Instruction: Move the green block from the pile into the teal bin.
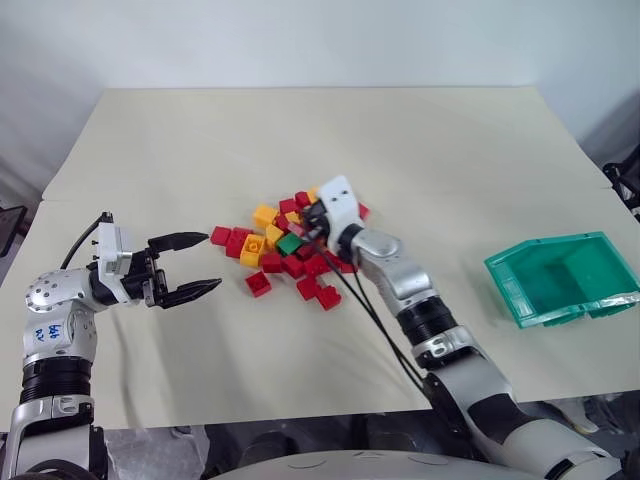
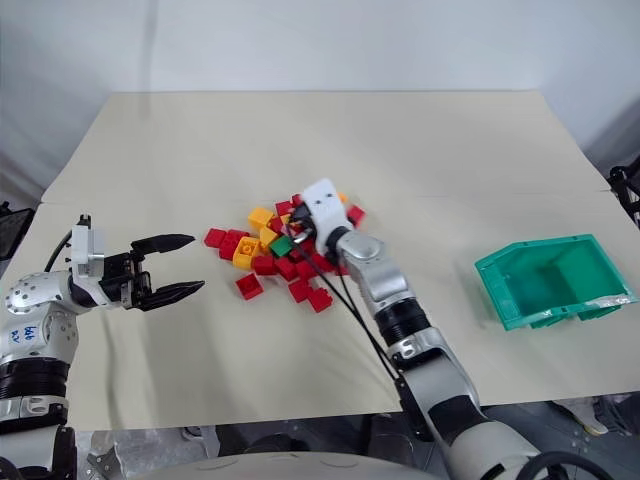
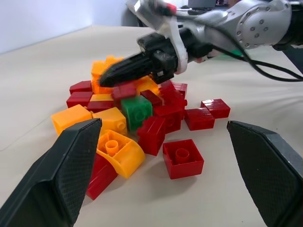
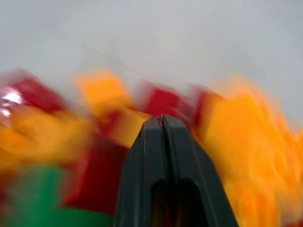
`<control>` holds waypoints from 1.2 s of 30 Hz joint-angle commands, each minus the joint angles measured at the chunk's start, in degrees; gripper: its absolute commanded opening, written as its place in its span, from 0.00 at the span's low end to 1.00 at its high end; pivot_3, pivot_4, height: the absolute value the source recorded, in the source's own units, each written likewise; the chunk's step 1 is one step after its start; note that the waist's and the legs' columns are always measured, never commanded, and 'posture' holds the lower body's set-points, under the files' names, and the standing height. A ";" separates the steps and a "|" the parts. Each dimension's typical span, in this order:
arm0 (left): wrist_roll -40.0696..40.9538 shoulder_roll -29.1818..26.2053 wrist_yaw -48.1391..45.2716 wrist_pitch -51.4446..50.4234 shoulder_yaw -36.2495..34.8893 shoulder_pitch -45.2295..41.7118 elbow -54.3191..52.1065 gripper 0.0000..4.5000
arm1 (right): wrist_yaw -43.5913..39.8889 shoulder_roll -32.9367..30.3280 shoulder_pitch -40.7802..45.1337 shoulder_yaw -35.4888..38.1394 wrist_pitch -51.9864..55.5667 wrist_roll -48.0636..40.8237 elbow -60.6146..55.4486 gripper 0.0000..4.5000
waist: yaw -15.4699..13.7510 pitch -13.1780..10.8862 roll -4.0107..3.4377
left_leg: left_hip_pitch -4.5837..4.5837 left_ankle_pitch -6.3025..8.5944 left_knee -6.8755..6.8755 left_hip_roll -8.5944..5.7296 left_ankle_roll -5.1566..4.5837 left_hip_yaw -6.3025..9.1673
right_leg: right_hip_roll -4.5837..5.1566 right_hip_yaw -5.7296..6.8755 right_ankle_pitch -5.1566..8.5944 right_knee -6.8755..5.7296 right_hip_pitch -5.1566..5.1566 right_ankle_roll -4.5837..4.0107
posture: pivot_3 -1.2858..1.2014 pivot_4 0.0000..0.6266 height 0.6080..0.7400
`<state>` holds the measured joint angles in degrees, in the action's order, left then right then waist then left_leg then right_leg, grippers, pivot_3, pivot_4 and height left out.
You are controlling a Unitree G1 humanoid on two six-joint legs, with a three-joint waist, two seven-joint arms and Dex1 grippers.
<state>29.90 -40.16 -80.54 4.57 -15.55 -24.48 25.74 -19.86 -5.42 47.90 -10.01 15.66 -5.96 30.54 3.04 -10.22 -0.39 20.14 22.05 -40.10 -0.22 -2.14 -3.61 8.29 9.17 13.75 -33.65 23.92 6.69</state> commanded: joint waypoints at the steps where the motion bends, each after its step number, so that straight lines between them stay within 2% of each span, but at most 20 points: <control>1: 0.56 -0.34 0.14 0.38 -1.09 -0.89 -0.11 1.00 | -1.37 -0.72 -1.14 0.77 2.41 0.02 -7.68 0.01 | 0.15 -0.01 -0.02 | 0.00 0.00 0.01 0.01 0.00 -0.02 | 0.00 -0.02 0.00 0.02 0.01 0.00 | 0.52 0.24 1.00; 6: 0.38 0.61 0.04 0.72 -0.56 -1.59 0.60 1.00 | -5.01 0.35 -4.02 -1.09 11.55 -3.37 -24.76 0.01 | 0.26 -0.05 -0.09 | 0.06 -0.01 0.00 0.09 0.02 -0.12 | -0.04 -0.06 0.00 -0.06 0.17 0.00 | 0.52 0.24 1.00; 10: 0.27 1.18 0.14 1.12 -0.49 -1.92 1.03 1.00 | -4.28 3.65 -4.27 -1.98 14.73 -3.98 -27.19 0.01 | 0.17 -0.05 -0.08 | 0.06 -0.01 -0.01 0.08 0.02 -0.17 | -0.04 -0.08 0.00 -0.13 0.22 -0.01 | 0.52 0.24 1.00; 13: 0.22 1.57 0.27 1.40 -0.37 -2.05 1.27 1.00 | -3.69 6.24 -3.62 -2.50 14.09 -3.18 -24.33 0.01 | 0.11 -0.05 -0.08 | 0.06 -0.01 -0.02 0.05 0.02 -0.17 | -0.04 -0.09 0.00 -0.13 0.22 -0.01 | 0.52 0.24 1.00; 16: 0.14 1.88 0.48 1.77 -0.41 -1.93 1.40 1.00 | -3.12 9.41 -1.91 -3.12 10.86 -2.02 -15.89 0.01 | 0.05 -0.04 -0.08 | 0.06 -0.01 -0.02 0.02 0.02 -0.15 | -0.02 -0.10 0.00 -0.15 0.22 0.00 | 0.52 0.24 1.00; 19: 0.24 1.94 0.63 2.05 -0.57 -1.86 1.34 1.00 | -3.14 9.83 -0.15 -2.75 7.68 -0.71 -9.24 0.01 | 0.15 -0.05 -0.08 | 0.06 -0.01 -0.01 0.01 0.02 -0.15 | -0.03 -0.08 0.00 -0.15 0.22 -0.01 | 0.52 0.24 1.00; 25: 0.40 1.62 0.85 2.52 -1.00 -1.31 1.14 1.00 | -1.90 6.16 0.53 -0.75 4.36 1.88 -4.01 0.01 | 0.27 -0.05 -0.08 | 0.06 -0.01 0.00 0.03 0.02 -0.13 | -0.03 -0.08 0.01 -0.15 0.23 -0.01 | 0.52 0.24 1.00; 33: 0.35 1.45 0.87 2.64 -1.23 -1.02 1.19 1.00 | -4.51 -1.87 -5.30 0.57 10.46 1.39 -17.49 0.01 | 0.08 -0.05 -0.08 | 0.09 -0.01 0.00 0.01 0.02 -0.12 | 0.03 -0.07 0.00 -0.13 0.23 -0.01 | 0.52 0.24 1.00; 36: 0.28 1.59 0.68 2.65 -1.08 -1.23 1.35 1.00 | -8.98 -5.63 -7.62 1.66 13.92 -1.67 -26.07 0.01 | 0.19 -0.05 -0.09 | 0.10 -0.01 0.01 0.05 0.02 -0.20 | 0.00 -0.09 0.01 -0.13 0.29 -0.01 | 0.52 0.24 1.00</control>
<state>29.79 -38.06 -79.65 6.48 -15.65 -25.64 27.68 -25.76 -9.57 40.19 -9.88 28.20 -4.95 11.78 3.23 -10.28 -0.48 20.25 22.04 -40.09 -0.17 -2.11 -3.84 8.29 9.07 13.76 -33.78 24.24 6.68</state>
